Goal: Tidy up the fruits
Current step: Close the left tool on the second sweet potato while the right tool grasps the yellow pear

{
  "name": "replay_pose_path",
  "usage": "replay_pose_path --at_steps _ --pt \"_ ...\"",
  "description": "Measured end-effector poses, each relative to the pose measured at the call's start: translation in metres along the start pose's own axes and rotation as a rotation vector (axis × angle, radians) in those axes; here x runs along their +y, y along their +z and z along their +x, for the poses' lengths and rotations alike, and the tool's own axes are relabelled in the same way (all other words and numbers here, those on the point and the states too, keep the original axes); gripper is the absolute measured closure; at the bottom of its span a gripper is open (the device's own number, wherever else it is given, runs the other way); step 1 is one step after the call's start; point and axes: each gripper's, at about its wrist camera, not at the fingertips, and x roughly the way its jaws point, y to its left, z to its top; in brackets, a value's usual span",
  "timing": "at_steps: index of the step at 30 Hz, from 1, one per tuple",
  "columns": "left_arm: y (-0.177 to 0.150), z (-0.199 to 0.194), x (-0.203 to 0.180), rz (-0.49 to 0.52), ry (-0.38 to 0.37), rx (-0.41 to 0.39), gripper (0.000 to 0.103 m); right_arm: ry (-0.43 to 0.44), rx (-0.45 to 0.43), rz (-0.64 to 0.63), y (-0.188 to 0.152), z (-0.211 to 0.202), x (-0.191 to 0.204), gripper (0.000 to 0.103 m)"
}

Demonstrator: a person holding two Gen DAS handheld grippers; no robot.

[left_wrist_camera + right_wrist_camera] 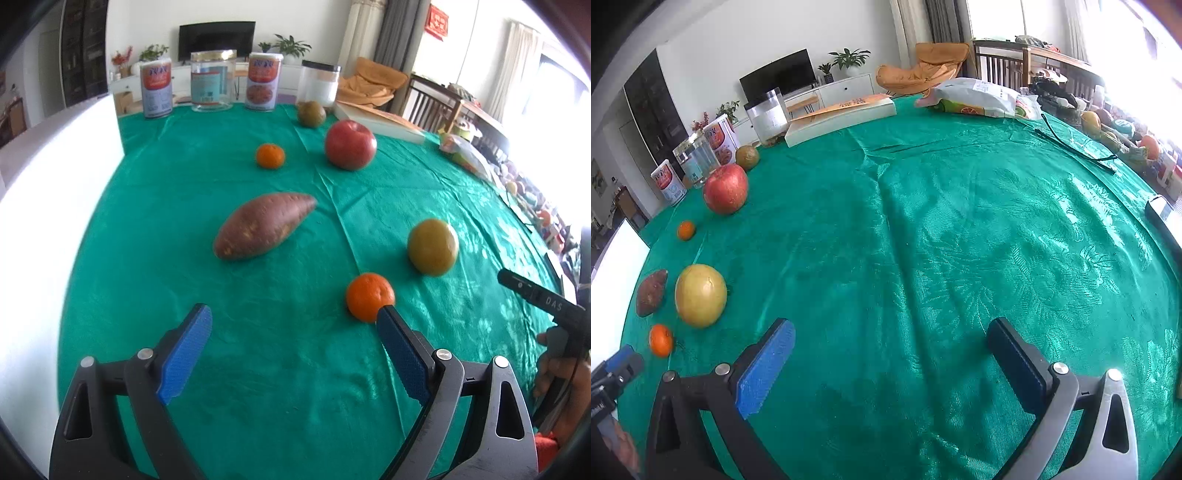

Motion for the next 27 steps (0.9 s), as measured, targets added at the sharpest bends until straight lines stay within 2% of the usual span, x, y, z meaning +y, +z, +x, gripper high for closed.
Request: replay_pose_path --at_steps 5,7,10,12,14,16,18,20,23,25,26,27 --pt "0.042 0.012 0.001 0.075 0.086 0.017 0.011 -0.014 0.006 -0.01 0.001 0.003 0.001 0.0" --pt "0.053 0.029 -0.001 0.114 0.111 0.069 0.011 -0.01 0.005 -0.008 0.002 0.003 0.001 0.0" --pt "0.057 0.056 -0.008 0.204 0.093 0.162 0.011 -0.007 0.004 -0.005 0.002 0.003 0.001 0.0" --pt "0.055 0.067 -0.015 0.279 0.116 0.173 0.013 -0.008 0.004 -0.006 0.002 0.003 0.001 0.0" --pt "0.055 0.072 -0.017 0.304 0.112 0.171 0.014 -0.008 0.004 -0.006 0.002 0.003 0.001 0.0" --pt "0.055 0.073 -0.017 0.296 0.084 0.158 0.015 -0.007 0.004 -0.005 0.002 0.002 0.001 0.0" --pt "0.054 0.072 -0.013 0.281 0.095 0.14 0.055 -0.006 0.004 -0.004 0.002 0.002 0.001 0.0" --pt "0.055 0.068 -0.003 0.213 0.061 0.14 0.059 -0.004 0.003 -0.003 0.002 0.003 0.001 0.0" --pt "0.049 0.057 0.016 0.078 0.017 0.138 0.06 0.013 -0.002 -0.014 0.002 0.001 0.002 0.0" --pt "0.039 0.045 0.025 0.005 -0.008 0.128 0.06 0.108 -0.004 -0.008 0.002 -0.003 0.008 0.009" --pt "0.034 0.039 0.029 -0.024 -0.021 0.123 0.06 0.182 0.012 0.013 0.004 -0.004 0.013 0.016" --pt "0.029 0.032 0.031 -0.047 -0.031 0.116 0.06 0.259 0.034 0.038 0.007 -0.004 0.02 0.018"
